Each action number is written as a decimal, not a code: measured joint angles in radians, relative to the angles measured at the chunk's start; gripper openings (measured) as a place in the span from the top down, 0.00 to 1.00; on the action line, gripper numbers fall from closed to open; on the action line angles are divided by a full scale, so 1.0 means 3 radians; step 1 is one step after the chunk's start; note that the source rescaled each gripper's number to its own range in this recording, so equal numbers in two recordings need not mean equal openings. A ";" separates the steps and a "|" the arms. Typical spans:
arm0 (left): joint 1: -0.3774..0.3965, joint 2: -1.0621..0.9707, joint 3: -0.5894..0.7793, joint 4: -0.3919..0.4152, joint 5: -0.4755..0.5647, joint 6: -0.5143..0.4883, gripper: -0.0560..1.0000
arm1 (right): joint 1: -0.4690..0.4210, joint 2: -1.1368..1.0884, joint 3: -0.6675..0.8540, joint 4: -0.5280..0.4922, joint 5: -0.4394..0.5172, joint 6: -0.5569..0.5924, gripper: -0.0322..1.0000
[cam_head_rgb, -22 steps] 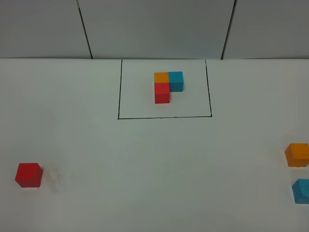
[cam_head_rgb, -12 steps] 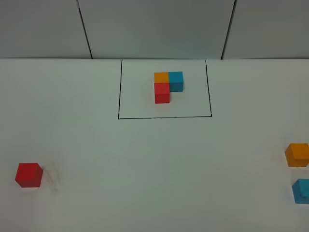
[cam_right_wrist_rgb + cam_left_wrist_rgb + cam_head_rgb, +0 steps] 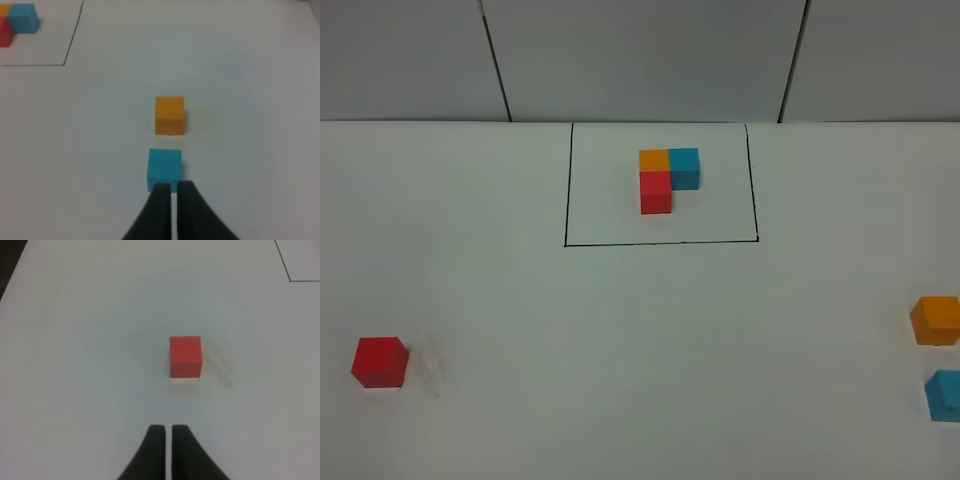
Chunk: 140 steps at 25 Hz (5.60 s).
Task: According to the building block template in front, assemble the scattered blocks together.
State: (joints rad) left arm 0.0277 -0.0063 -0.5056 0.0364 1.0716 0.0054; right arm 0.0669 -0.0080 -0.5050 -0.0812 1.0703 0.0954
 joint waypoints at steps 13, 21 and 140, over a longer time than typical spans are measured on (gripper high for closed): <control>0.0000 0.0000 0.0000 0.0000 0.0000 0.0003 0.95 | 0.0000 0.0000 0.0000 0.0000 0.0000 0.0000 0.97; 0.0000 0.0000 0.0000 0.0000 0.0000 0.0003 0.95 | 0.0000 0.0000 0.0000 0.0000 0.0000 0.0000 0.97; -0.0126 0.5524 -0.0804 -0.0160 -0.1978 -0.0416 0.12 | 0.0000 0.0000 0.0000 0.0000 0.0000 0.0002 0.97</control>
State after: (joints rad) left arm -0.0102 1.6508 -0.7467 -0.0114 0.4782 -0.1195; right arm 0.0669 -0.0080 -0.5050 -0.0812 1.0703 0.0959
